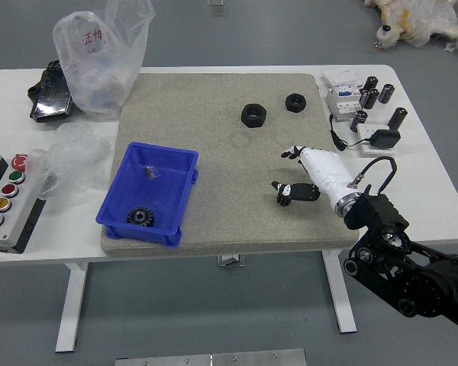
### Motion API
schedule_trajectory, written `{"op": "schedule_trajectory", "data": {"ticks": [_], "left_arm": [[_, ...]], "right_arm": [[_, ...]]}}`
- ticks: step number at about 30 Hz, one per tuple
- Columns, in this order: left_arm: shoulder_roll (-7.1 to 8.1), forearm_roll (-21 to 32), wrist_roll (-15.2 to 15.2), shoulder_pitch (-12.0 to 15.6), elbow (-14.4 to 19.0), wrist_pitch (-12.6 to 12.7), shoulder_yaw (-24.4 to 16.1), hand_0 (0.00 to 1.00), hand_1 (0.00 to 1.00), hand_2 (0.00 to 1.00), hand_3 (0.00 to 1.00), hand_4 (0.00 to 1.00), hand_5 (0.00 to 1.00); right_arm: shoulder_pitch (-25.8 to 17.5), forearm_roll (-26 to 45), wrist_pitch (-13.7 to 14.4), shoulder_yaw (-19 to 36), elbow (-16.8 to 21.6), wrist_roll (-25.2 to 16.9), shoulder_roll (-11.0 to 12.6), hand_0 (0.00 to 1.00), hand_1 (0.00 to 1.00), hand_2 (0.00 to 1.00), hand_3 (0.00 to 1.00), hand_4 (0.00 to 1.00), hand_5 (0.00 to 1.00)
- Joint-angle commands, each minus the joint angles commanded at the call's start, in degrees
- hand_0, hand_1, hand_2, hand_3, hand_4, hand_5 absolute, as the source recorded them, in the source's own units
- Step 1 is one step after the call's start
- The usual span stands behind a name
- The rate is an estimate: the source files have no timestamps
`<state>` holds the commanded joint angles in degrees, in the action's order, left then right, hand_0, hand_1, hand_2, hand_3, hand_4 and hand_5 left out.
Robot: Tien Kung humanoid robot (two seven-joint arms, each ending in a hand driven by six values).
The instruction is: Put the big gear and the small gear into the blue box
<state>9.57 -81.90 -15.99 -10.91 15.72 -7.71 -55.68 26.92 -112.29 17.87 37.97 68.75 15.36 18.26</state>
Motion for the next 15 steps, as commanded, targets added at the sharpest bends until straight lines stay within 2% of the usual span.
{"op": "schedule_trajectory", "data": {"ticks": [9, 10, 15], "left_arm": [[-0.09, -0.35, -0.16, 0.16, 0.02, -0.06, -0.29, 0.744, 0.706, 0.692, 0.728, 0.680, 0.471], [-0.09, -0.32, -0.15, 0.16, 0.03, -0.06, -0.25, 0.743, 0.706, 0.692, 0.727, 0.679, 0.473], [-0.11, 0.00, -0.02, 0.10, 0.02, -0.04, 0.07, 0.743, 0.706, 0.692, 0.727, 0.679, 0.473]], "right_arm": [[-0.97, -0.82, -0.10, -0.93, 0.62, 0.24, 0.12, 0.382, 0.669, 0.708, 0.707, 0.788, 0.401], [-1.06, -0.86, -0.09, -1.02, 0.61, 0.23, 0.16, 0.373, 0.650, 0.667, 0.696, 0.782, 0.393], [-1.84, -1.43, -0.45, -1.69, -0.18, 0.51, 0.31, 0.373, 0.650, 0.667, 0.696, 0.782, 0.393]]}}
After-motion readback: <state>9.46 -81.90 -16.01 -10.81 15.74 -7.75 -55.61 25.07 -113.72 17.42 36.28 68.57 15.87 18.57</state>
